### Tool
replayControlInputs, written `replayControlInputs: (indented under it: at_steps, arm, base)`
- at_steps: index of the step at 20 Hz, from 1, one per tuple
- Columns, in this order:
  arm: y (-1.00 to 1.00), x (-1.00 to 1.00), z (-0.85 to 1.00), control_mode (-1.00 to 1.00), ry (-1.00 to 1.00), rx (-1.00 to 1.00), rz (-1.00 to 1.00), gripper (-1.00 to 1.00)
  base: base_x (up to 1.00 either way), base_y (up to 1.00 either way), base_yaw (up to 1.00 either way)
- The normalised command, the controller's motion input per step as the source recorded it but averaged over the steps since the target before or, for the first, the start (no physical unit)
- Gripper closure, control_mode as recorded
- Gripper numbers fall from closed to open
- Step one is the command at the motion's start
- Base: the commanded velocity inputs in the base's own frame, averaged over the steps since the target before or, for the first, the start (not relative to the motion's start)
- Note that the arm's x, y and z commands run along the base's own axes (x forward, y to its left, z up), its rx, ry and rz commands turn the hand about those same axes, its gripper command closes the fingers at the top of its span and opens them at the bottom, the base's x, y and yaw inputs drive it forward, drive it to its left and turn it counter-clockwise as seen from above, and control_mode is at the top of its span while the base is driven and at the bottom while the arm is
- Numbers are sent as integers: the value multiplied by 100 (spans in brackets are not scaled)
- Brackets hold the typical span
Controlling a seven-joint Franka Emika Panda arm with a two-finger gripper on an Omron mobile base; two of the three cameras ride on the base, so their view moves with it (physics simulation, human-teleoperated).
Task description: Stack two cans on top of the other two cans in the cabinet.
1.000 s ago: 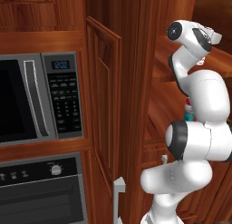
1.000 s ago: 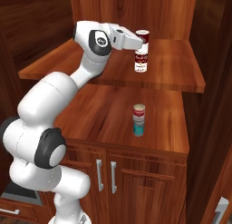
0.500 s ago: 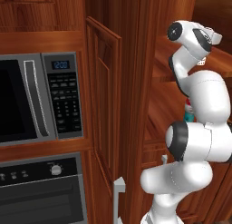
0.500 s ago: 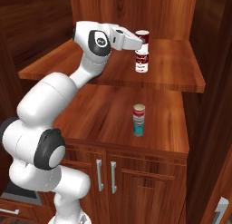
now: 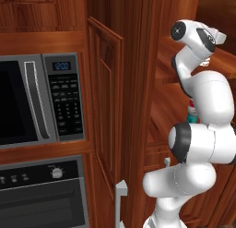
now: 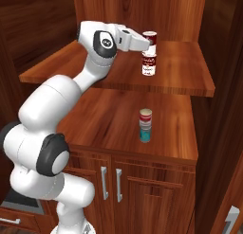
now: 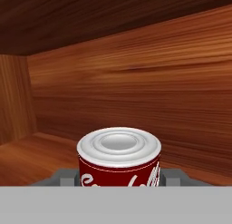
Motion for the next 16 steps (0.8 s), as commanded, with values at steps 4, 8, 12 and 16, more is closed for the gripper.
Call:
replayControlInputs:
  at_steps: [4,8,12,16]
  arm:
    - [-7,0,0,-100,1,0,-2,100]
    - [-3,0,-3,-100,0,0,-3,100]
    - [0,0,-7,-100,0,0,-3,100]
    - [0,0,-10,-100,0,0,-1,100]
  base:
    - [0,0,0]
    - [0,0,0]
    - [0,0,0]
    - [0,0,0]
